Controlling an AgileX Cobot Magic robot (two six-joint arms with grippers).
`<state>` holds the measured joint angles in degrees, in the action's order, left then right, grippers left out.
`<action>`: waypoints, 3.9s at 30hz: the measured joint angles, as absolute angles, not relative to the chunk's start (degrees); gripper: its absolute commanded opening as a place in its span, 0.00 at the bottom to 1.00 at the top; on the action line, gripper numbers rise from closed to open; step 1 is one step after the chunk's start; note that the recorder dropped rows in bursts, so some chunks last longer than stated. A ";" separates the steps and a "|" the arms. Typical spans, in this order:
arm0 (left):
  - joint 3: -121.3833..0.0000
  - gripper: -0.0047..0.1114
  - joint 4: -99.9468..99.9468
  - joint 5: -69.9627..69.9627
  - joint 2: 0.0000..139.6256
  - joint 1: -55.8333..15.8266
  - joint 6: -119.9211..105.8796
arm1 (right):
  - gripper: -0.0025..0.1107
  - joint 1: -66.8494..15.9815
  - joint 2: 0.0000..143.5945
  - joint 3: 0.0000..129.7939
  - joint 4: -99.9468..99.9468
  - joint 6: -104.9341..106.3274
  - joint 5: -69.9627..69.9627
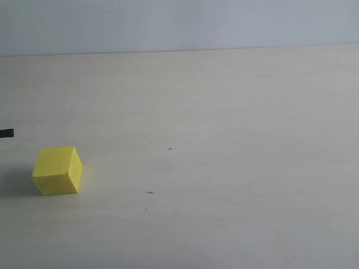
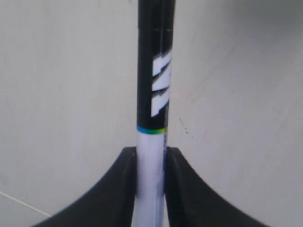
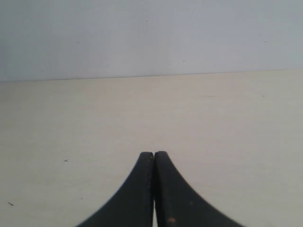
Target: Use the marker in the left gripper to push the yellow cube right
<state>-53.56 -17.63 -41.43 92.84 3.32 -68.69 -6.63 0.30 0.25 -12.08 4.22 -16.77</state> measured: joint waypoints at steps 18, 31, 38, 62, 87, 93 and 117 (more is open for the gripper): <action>-52.94 0.04 -14.70 -45.48 99.20 6.31 -69.44 | 0.02 -6.63 0.30 0.25 -12.08 4.22 -16.77; -52.94 0.04 -1.76 -43.14 100.60 10.28 -86.95 | 0.02 -6.63 0.30 0.25 -12.08 4.22 -16.77; -51.99 0.04 -4.12 -40.12 101.06 10.28 -90.40 | 0.02 -6.63 0.30 0.25 -12.08 4.22 -16.77; -51.89 0.04 -0.93 -36.58 103.65 4.10 -93.96 | 0.02 -6.63 0.30 0.25 -12.08 4.22 -16.77; -52.11 0.04 -5.68 -41.25 98.37 -10.82 -87.07 | 0.02 -6.63 0.30 0.25 -12.08 4.22 -16.77; -52.11 0.04 -5.68 -45.25 96.58 -7.04 -85.61 | 0.02 -6.63 0.30 0.25 -12.08 4.22 -16.77; -50.15 0.04 4.70 -41.80 98.39 -14.72 -87.33 | 0.02 -6.63 0.30 0.25 -12.08 4.22 -16.77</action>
